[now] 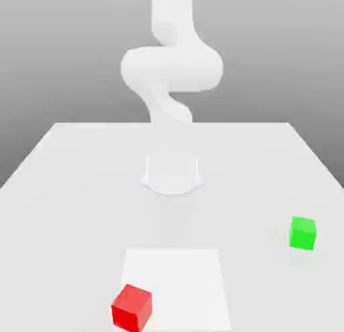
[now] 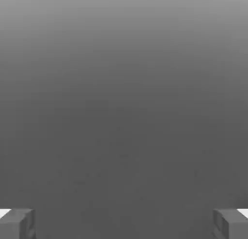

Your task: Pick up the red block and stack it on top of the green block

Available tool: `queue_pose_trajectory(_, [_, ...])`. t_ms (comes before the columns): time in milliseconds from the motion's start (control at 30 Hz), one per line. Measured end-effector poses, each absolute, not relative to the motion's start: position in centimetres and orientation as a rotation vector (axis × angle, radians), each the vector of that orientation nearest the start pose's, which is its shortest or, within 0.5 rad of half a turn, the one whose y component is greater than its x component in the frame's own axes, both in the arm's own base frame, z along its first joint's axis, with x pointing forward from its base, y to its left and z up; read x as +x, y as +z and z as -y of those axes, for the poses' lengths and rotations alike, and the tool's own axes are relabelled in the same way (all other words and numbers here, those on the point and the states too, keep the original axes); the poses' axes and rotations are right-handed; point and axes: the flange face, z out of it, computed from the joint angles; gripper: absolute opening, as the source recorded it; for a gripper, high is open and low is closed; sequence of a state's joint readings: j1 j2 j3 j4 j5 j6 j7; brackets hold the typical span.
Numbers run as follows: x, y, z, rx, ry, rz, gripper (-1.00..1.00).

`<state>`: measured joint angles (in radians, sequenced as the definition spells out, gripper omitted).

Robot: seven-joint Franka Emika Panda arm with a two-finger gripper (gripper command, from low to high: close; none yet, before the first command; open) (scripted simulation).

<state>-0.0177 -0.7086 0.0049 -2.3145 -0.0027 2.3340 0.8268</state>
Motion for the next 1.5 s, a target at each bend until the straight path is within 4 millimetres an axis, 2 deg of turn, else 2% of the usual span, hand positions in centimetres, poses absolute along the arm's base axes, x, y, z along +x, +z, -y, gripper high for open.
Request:
queue_pose_trajectory(200, [44.8, 57.4, 1.9, -2.534, -0.742, -1.273, 0.0])
queue_pose_trajectory(333, [47.7, 50.1, 3.0, -2.564, -0.599, -1.385, 0.0])
queue_pose_trajectory(433, [49.1, 44.5, 3.9, -2.579, -0.489, -1.468, 0.0])
queue_pose_trajectory(600, [49.9, 34.9, 5.4, -2.589, -0.298, -1.607, 0.0])
queue_pose_trajectory(800, [48.5, 23.5, 6.6, -2.583, -0.057, -1.761, 0.0])
queue_pose_trajectory(967, [47.9, 16.3, 6.8, -2.577, -0.001, -1.795, 0.0])
queue_pose_trajectory(1000, [47.8, 15.2, 6.7, -2.578, 0.0, -1.795, -1.0])
queue_pose_trajectory(1233, [47.8, 15.0, 6.7, -2.578, -0.001, -1.796, -1.0])
queue_pose_trajectory(1367, [47.9, 19.3, 6.7, -2.577, -0.001, -1.796, -1.0])
queue_pose_trajectory(1400, [47.8, 20.4, 6.2, -2.584, 0.0, -1.784, -1.0])
queue_pose_trajectory(1500, [47.0, 21.7, -0.4, -2.667, 0.008, -1.635, -1.0])
